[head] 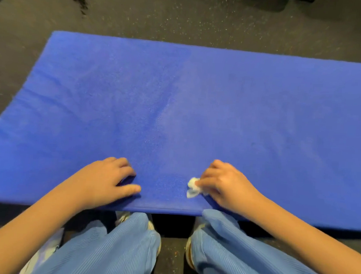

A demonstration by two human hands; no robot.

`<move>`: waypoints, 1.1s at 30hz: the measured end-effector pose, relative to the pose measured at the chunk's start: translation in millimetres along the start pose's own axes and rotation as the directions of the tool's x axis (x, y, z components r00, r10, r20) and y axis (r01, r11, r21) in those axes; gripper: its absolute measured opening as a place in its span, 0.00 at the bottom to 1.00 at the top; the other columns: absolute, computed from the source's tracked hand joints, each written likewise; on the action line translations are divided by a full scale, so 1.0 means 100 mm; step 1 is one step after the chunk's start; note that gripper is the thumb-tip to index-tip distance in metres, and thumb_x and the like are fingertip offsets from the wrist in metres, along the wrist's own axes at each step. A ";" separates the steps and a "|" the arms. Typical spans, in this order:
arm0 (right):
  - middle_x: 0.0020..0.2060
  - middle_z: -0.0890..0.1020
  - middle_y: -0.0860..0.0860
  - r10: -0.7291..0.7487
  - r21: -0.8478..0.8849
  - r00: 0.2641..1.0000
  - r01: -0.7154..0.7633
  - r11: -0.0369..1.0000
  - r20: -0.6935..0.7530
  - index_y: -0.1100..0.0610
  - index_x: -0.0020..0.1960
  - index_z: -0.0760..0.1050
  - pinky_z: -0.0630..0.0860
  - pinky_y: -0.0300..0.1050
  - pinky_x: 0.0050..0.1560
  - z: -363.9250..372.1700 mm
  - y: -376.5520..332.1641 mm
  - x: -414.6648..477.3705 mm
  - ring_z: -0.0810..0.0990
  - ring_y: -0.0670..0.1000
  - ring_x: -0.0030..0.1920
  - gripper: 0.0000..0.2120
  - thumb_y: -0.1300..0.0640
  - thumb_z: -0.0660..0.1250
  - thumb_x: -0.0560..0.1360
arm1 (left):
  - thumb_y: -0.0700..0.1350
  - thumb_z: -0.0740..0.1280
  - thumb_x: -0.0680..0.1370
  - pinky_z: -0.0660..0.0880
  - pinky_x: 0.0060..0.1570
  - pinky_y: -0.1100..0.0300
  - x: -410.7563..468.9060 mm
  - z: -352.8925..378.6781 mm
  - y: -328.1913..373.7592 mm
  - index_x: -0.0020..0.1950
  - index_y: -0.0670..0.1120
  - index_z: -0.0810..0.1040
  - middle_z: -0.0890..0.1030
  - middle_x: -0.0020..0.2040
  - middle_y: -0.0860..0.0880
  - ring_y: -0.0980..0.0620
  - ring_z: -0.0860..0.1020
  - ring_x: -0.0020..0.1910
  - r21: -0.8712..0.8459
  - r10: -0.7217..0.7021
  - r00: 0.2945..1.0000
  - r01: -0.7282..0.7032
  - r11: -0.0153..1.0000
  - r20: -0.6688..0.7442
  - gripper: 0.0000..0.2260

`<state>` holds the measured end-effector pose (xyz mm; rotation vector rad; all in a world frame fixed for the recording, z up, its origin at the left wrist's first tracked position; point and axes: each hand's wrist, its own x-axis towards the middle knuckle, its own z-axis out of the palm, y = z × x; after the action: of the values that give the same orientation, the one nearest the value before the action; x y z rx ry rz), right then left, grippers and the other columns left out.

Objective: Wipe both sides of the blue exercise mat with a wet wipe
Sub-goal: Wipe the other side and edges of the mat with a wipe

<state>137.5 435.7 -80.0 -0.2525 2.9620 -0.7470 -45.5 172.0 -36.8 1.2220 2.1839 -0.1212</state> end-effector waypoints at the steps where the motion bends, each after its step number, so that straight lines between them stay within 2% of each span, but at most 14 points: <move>1: 0.35 0.78 0.49 0.083 -0.025 0.995 -0.084 0.996 -0.054 0.49 0.45 0.81 0.71 0.47 0.31 0.03 0.07 0.10 0.73 0.55 0.36 0.11 0.63 0.66 0.71 | 0.81 0.31 0.58 0.63 0.67 0.62 0.10 0.04 -0.03 0.72 0.53 0.69 0.66 0.72 0.57 0.57 0.66 0.69 -0.053 0.003 0.998 -0.006 0.999 -0.058 0.56; 4: 0.36 0.77 0.52 0.323 0.152 0.939 -0.304 0.940 -0.122 0.54 0.41 0.82 0.71 0.45 0.35 0.16 -0.04 0.36 0.77 0.57 0.39 0.06 0.62 0.67 0.73 | 0.68 0.40 0.70 0.60 0.70 0.55 0.32 0.26 -0.05 0.73 0.47 0.69 0.66 0.75 0.51 0.51 0.64 0.73 -0.146 -0.074 0.977 0.045 0.988 -0.202 0.42; 9: 0.42 0.79 0.52 0.086 0.361 0.985 -0.135 0.923 0.147 0.56 0.47 0.83 0.73 0.44 0.43 0.16 -0.43 0.34 0.77 0.52 0.42 0.08 0.57 0.66 0.74 | 0.59 0.50 0.78 0.62 0.68 0.48 0.31 0.58 -0.10 0.69 0.44 0.75 0.73 0.70 0.48 0.53 0.64 0.68 -0.231 -0.107 0.916 0.016 0.973 -0.385 0.29; 11: 0.39 0.78 0.53 0.105 0.261 0.986 -0.135 0.956 0.127 0.57 0.43 0.82 0.74 0.49 0.41 0.11 -0.23 0.45 0.77 0.54 0.41 0.07 0.59 0.64 0.72 | 0.59 0.51 0.78 0.63 0.68 0.48 0.32 0.58 -0.13 0.69 0.44 0.75 0.73 0.70 0.48 0.53 0.64 0.68 -0.229 -0.104 0.910 0.010 0.973 -0.402 0.28; 13: 0.35 0.76 0.55 0.211 0.127 0.977 -0.208 0.970 -0.008 0.58 0.37 0.79 0.73 0.51 0.30 0.12 -0.05 0.64 0.76 0.59 0.36 0.05 0.63 0.66 0.70 | 0.58 0.51 0.78 0.64 0.67 0.48 0.34 0.59 -0.14 0.69 0.45 0.75 0.73 0.70 0.49 0.53 0.65 0.68 -0.208 -0.092 0.908 0.006 0.978 -0.408 0.27; 16: 0.30 0.74 0.56 0.294 0.146 0.938 -0.270 0.952 -0.182 0.54 0.35 0.76 0.63 0.42 0.25 0.19 -0.12 0.83 0.72 0.59 0.27 0.14 0.73 0.70 0.63 | 0.57 0.52 0.79 0.67 0.65 0.47 0.36 0.62 -0.14 0.67 0.44 0.76 0.75 0.68 0.48 0.52 0.66 0.66 -0.203 -0.091 0.900 0.003 0.979 -0.427 0.26; 18: 0.32 0.74 0.55 0.177 0.184 0.975 -0.151 0.971 -0.132 0.55 0.38 0.76 0.66 0.42 0.28 0.26 -0.32 0.80 0.73 0.59 0.30 0.09 0.69 0.66 0.67 | 0.56 0.54 0.79 0.66 0.65 0.50 0.37 0.62 -0.14 0.66 0.44 0.77 0.76 0.67 0.48 0.52 0.67 0.66 -0.202 -0.092 0.896 0.003 0.979 -0.433 0.24; 21: 0.36 0.75 0.55 -0.005 0.215 0.997 -0.012 0.977 0.080 0.60 0.40 0.78 0.71 0.46 0.33 0.27 -0.36 0.71 0.74 0.57 0.34 0.06 0.60 0.64 0.73 | 0.55 0.55 0.78 0.64 0.64 0.52 0.38 0.63 -0.15 0.66 0.44 0.77 0.76 0.67 0.48 0.52 0.68 0.65 -0.195 -0.087 0.900 0.002 0.981 -0.428 0.24; 23: 0.38 0.75 0.56 0.068 0.184 0.994 -0.081 0.980 0.080 0.62 0.38 0.77 0.72 0.48 0.30 0.24 -0.15 0.85 0.74 0.58 0.32 0.07 0.60 0.65 0.73 | 0.56 0.55 0.77 0.67 0.63 0.51 0.39 0.60 -0.15 0.64 0.46 0.78 0.77 0.65 0.49 0.51 0.71 0.64 -0.197 -0.099 0.901 0.015 0.980 -0.423 0.23; 24: 0.38 0.74 0.57 0.148 0.149 0.989 -0.148 0.978 0.008 0.63 0.37 0.76 0.73 0.51 0.29 0.24 -0.03 0.96 0.73 0.59 0.31 0.07 0.62 0.66 0.73 | 0.56 0.55 0.77 0.69 0.60 0.50 0.41 0.57 -0.15 0.63 0.47 0.79 0.78 0.63 0.50 0.49 0.73 0.62 -0.196 -0.103 0.899 0.020 0.980 -0.425 0.23; 27: 0.42 0.74 0.57 0.325 0.137 0.942 -0.311 0.940 -0.087 0.64 0.40 0.77 0.74 0.55 0.36 0.31 0.01 1.19 0.75 0.62 0.36 0.09 0.59 0.64 0.76 | 0.57 0.52 0.76 0.70 0.56 0.49 0.52 0.41 -0.16 0.60 0.46 0.79 0.79 0.59 0.50 0.46 0.76 0.59 -0.231 -0.144 0.900 0.050 0.972 -0.410 0.24; 29: 0.41 0.75 0.56 0.209 0.191 0.978 -0.205 0.960 -0.001 0.61 0.45 0.79 0.73 0.52 0.36 0.35 -0.24 1.18 0.76 0.61 0.37 0.12 0.54 0.61 0.77 | 0.60 0.49 0.75 0.66 0.64 0.48 0.62 0.39 -0.21 0.66 0.43 0.76 0.75 0.67 0.48 0.45 0.71 0.67 -0.264 -0.203 0.903 0.105 0.959 -0.380 0.30; 31: 0.39 0.75 0.56 0.044 0.253 0.994 -0.068 0.965 0.100 0.57 0.52 0.79 0.72 0.50 0.35 0.31 -0.37 1.14 0.76 0.60 0.37 0.12 0.56 0.60 0.75 | 0.61 0.45 0.75 0.60 0.70 0.47 0.66 0.42 -0.24 0.72 0.43 0.70 0.68 0.74 0.48 0.45 0.64 0.74 -0.246 -0.242 0.913 0.164 0.955 -0.329 0.35; 33: 0.41 0.75 0.57 0.084 0.231 0.991 -0.107 0.967 0.108 0.54 0.55 0.80 0.73 0.50 0.38 0.26 -0.18 1.25 0.77 0.60 0.40 0.13 0.62 0.62 0.73 | 0.59 0.48 0.77 0.63 0.69 0.44 0.66 0.50 -0.25 0.71 0.42 0.72 0.70 0.73 0.46 0.43 0.68 0.72 -0.171 -0.221 0.920 0.172 0.970 -0.323 0.31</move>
<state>19.7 386.2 -98.3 -0.1245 2.7377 -1.0308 -66.0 188.3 -118.6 0.9991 2.5651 0.1728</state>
